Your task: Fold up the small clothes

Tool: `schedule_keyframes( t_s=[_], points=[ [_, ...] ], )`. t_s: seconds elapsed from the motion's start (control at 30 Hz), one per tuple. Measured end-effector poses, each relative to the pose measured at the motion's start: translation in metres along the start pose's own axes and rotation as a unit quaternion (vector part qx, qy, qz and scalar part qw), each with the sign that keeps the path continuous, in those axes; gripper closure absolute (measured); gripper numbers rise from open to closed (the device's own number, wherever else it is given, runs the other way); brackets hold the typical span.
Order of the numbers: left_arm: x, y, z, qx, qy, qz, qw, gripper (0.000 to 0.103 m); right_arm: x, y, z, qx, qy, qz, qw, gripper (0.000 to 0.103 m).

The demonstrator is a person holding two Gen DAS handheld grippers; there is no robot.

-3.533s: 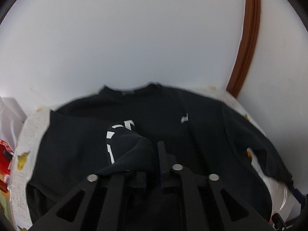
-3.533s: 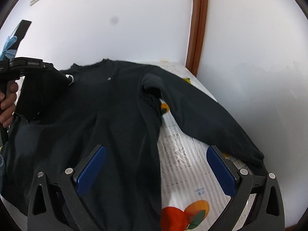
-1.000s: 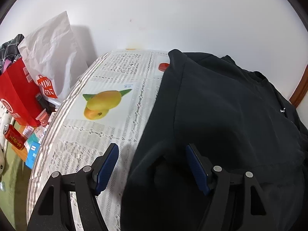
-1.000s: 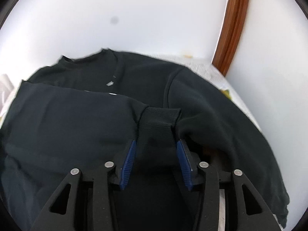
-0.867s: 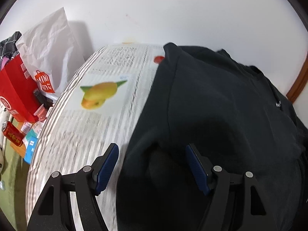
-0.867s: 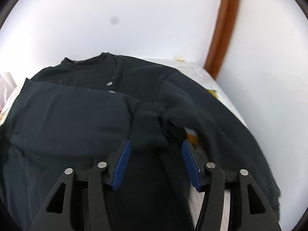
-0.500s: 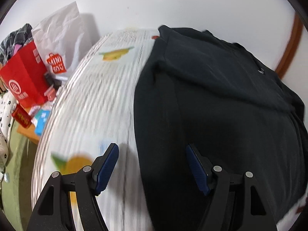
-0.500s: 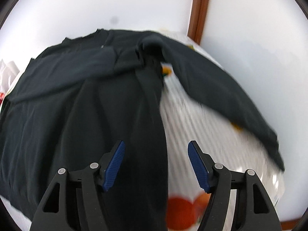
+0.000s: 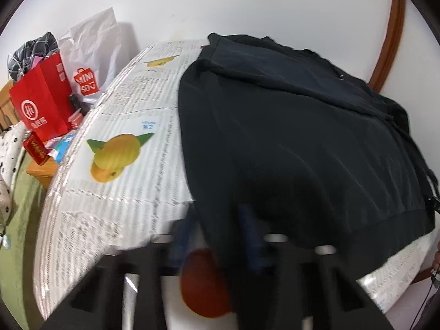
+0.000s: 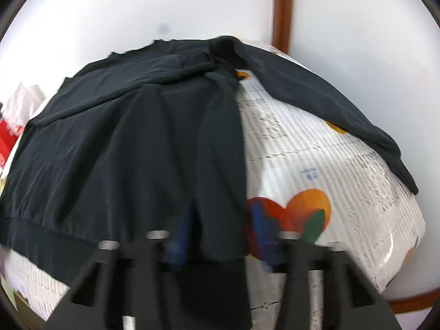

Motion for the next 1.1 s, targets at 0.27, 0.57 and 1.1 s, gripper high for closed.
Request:
schedule_keyframes(
  t_s=[0.27, 0.57, 1.1],
  points=[
    [-0.005, -0.017, -0.02, -0.006, -0.009, 0.012, 0.9999, 0.098, -0.004, -0.014, -0.014, 0.003, -0.026, -0.002, 1.0, 0.091],
    [-0.001, -0.026, -0.018, -0.009, -0.001, 0.02, 0.9997, 0.086, 0.003, -0.02, -0.007, -0.003, -0.042, 0.015, 0.999, 0.073],
    [0.004, 0.039, 0.064, -0.018, -0.019, 0.037, 0.999, 0.053, 0.17, 0.04, 0.137, 0.054, 0.005, -0.166, 0.985, 0.025]
  ],
)
Point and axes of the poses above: each gripper's, at about its wrist camera, not at the fingertips, and y roughly the way its jaws point, x to its right, z to its top, the point moved 4 cm from there along y, roughly the way its jaws point, and after that the axes turned 14 degrees about y, right-handed, at the moved point
